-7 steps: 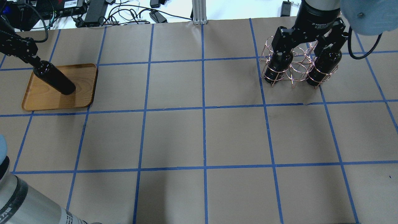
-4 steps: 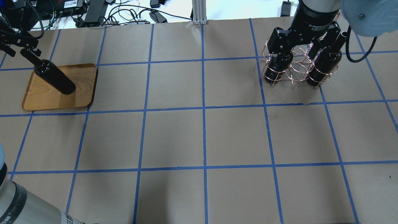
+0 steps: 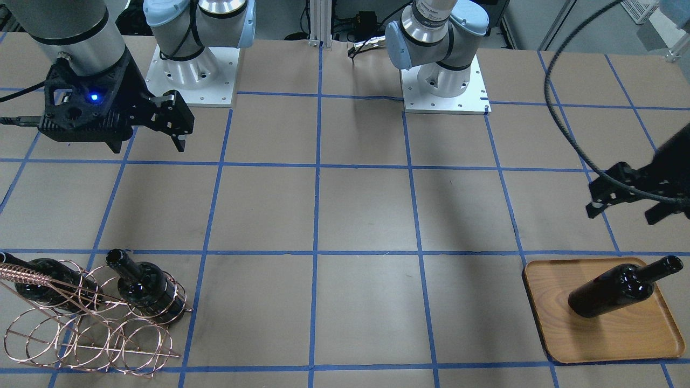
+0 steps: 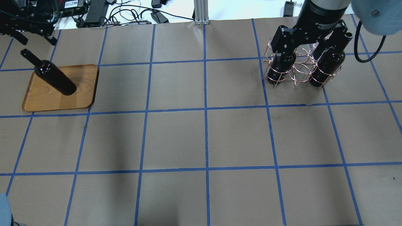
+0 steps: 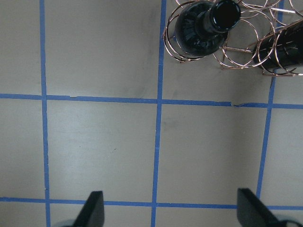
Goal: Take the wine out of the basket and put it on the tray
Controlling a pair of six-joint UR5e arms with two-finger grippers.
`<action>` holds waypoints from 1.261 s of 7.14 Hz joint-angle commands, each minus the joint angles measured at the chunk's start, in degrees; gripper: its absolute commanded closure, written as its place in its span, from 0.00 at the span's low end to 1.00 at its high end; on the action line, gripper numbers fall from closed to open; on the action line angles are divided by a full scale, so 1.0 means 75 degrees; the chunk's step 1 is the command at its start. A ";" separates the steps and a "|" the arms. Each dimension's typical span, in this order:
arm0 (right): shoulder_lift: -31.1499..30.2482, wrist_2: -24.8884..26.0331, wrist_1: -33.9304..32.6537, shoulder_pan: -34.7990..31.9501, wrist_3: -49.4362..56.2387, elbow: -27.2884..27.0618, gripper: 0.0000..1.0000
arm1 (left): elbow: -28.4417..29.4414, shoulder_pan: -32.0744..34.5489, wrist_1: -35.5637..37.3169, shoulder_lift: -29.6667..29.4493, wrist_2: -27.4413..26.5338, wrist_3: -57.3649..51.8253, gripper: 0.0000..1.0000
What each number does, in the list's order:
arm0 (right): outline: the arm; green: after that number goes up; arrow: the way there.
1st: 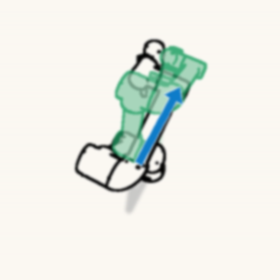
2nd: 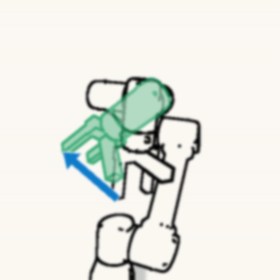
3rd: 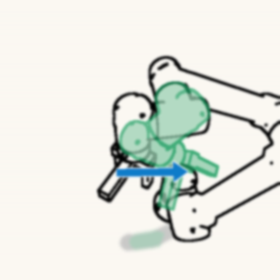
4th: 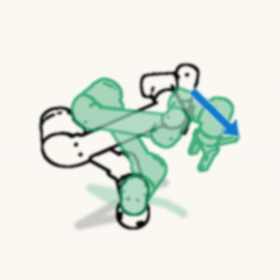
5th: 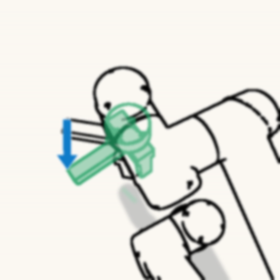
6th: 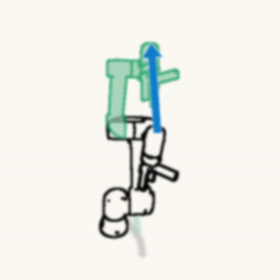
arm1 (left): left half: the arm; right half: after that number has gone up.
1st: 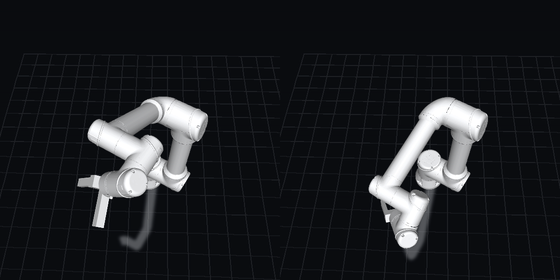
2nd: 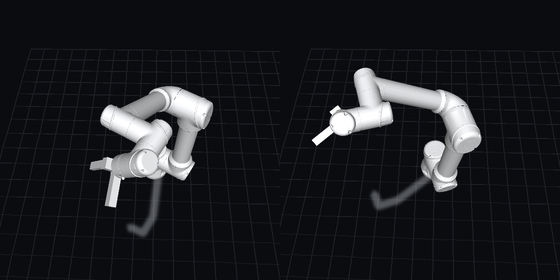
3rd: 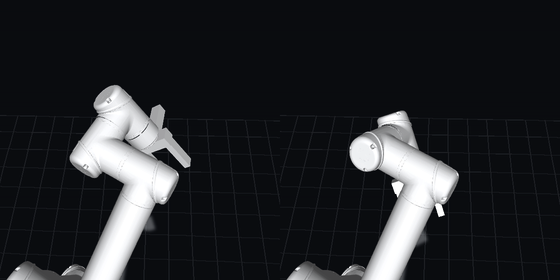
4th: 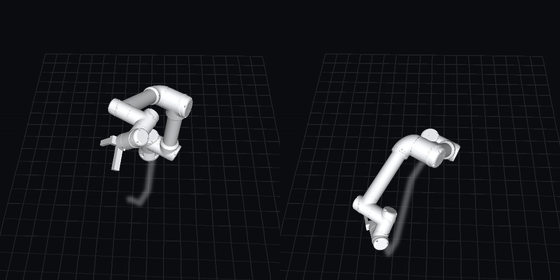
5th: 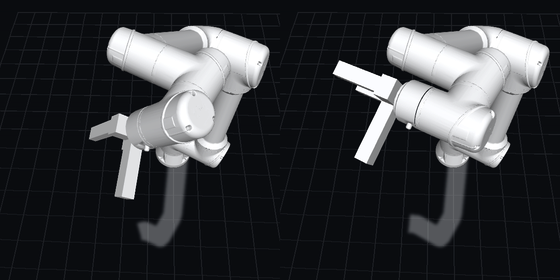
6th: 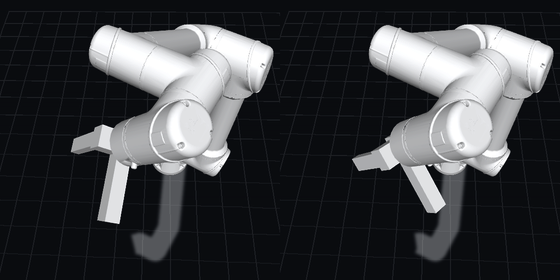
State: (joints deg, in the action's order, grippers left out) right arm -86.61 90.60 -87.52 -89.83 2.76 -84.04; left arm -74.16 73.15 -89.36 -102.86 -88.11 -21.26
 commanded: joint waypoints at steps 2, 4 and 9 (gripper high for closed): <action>-0.0124 0.0154 0.0080 0.0001 -0.0532 0.0026 0.00 | -0.0819 0.2322 -0.0096 0.1113 -0.0052 0.2619 0.00; -0.0054 0.0201 -0.0060 0.0012 -0.0486 0.0003 0.00 | -0.1639 0.2668 -0.0062 0.1769 -0.0216 0.2741 0.00; 0.0145 0.0166 -0.0096 0.0012 -0.0521 -0.0091 0.00 | -0.1759 0.2657 0.0185 0.2006 -0.0566 0.2741 0.00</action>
State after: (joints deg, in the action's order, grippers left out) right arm -86.00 91.95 -88.27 -89.74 -0.97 -84.70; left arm -86.91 93.05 -88.12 -88.23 -90.80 -0.71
